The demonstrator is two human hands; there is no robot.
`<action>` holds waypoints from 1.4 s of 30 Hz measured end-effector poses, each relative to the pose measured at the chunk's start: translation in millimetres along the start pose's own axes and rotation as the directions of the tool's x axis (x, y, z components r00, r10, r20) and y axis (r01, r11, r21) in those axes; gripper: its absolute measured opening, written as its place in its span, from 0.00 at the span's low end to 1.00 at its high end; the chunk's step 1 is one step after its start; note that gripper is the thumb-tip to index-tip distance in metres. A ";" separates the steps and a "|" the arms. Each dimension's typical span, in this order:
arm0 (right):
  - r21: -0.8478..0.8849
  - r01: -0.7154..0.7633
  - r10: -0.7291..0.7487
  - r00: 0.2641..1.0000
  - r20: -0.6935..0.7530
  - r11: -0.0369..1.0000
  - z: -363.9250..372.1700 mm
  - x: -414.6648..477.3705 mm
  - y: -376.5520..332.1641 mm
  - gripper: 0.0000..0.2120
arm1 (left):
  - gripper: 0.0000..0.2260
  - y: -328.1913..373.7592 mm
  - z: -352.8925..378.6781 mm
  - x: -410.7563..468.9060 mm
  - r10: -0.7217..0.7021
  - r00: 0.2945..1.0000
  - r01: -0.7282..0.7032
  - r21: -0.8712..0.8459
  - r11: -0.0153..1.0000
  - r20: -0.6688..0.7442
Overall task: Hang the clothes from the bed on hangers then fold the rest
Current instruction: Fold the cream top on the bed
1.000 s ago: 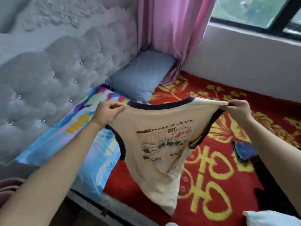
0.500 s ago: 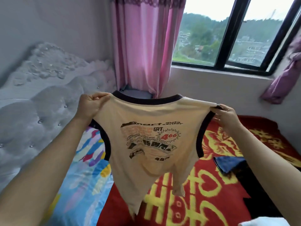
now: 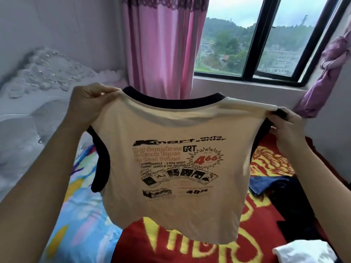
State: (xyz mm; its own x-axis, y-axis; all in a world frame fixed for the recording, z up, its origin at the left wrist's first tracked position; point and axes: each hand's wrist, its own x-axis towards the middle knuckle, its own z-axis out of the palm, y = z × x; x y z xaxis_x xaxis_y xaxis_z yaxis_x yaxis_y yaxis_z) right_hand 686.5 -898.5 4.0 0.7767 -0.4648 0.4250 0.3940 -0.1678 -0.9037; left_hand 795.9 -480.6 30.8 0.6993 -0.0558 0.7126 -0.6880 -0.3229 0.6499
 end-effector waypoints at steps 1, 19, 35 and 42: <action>0.007 0.005 -0.005 1.000 -0.002 1.000 -1.7 -3.1 -1.1 0.21 | 0.14 4.0 -3.4 -0.5 0.013 1.000 -0.013 0.002 1.000 0.008; -0.248 -0.436 0.415 0.900 -0.135 0.865 1.5 19.7 164.3 0.09 | 0.09 -125.2 114.8 0.7 -0.341 0.889 0.284 0.215 0.934 0.308; -0.471 -0.681 0.603 0.725 -0.332 0.560 14.4 79.1 381.8 0.10 | 0.08 -322.1 262.9 -25.0 -0.588 0.753 0.421 0.471 0.776 0.295; -0.388 -0.716 0.625 0.697 -0.352 0.580 36.1 109.4 449.4 0.09 | 0.10 -377.1 303.3 -27.3 -0.635 0.762 0.529 0.443 0.724 0.129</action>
State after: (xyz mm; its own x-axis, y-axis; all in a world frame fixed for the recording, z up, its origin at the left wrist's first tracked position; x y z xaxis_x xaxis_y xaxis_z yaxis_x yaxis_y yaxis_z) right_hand 966.2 -993.4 -353.7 0.6147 -0.7345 -0.2875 -0.5185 -0.1016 -0.8490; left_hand 1095.1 -643.9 -313.8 0.9945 0.0409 0.0960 -0.0424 -0.6817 0.7304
